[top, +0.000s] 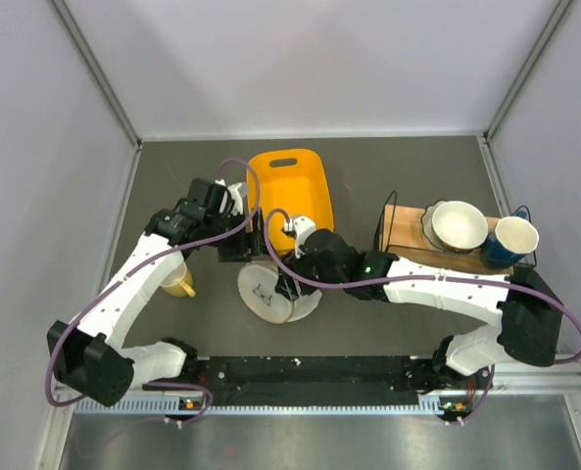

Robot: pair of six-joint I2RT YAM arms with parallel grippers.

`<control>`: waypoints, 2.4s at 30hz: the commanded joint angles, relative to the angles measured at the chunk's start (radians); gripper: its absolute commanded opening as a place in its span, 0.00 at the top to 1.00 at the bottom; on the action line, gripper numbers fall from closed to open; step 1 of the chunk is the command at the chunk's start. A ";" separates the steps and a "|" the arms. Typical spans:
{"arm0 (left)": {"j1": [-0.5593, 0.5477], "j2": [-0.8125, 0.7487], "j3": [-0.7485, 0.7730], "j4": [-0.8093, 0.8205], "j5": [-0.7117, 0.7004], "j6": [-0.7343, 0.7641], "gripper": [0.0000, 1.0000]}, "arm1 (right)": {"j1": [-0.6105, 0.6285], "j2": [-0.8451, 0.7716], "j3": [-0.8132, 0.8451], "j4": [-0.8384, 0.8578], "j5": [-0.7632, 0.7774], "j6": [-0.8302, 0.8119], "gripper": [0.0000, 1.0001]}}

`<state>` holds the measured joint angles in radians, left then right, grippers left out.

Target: Unzip the laundry bag and remove the bra

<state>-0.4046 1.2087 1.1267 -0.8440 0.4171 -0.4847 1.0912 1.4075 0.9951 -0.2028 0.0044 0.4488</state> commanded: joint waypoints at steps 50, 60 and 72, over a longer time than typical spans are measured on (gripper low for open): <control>-0.007 0.040 -0.157 0.398 0.479 -0.362 0.38 | 0.012 -0.107 -0.036 0.065 0.006 -0.394 1.00; -0.010 0.074 -0.171 0.404 0.450 -0.350 0.45 | 0.013 -0.102 -0.021 0.063 0.006 -0.395 1.00; -0.019 0.097 -0.116 0.255 0.328 -0.236 0.51 | 0.013 -0.101 -0.023 0.060 0.020 -0.398 1.00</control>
<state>-0.4187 1.3029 0.9672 -0.5411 0.7803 -0.7719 1.0912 1.3109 0.9348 -0.1875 0.0128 0.0620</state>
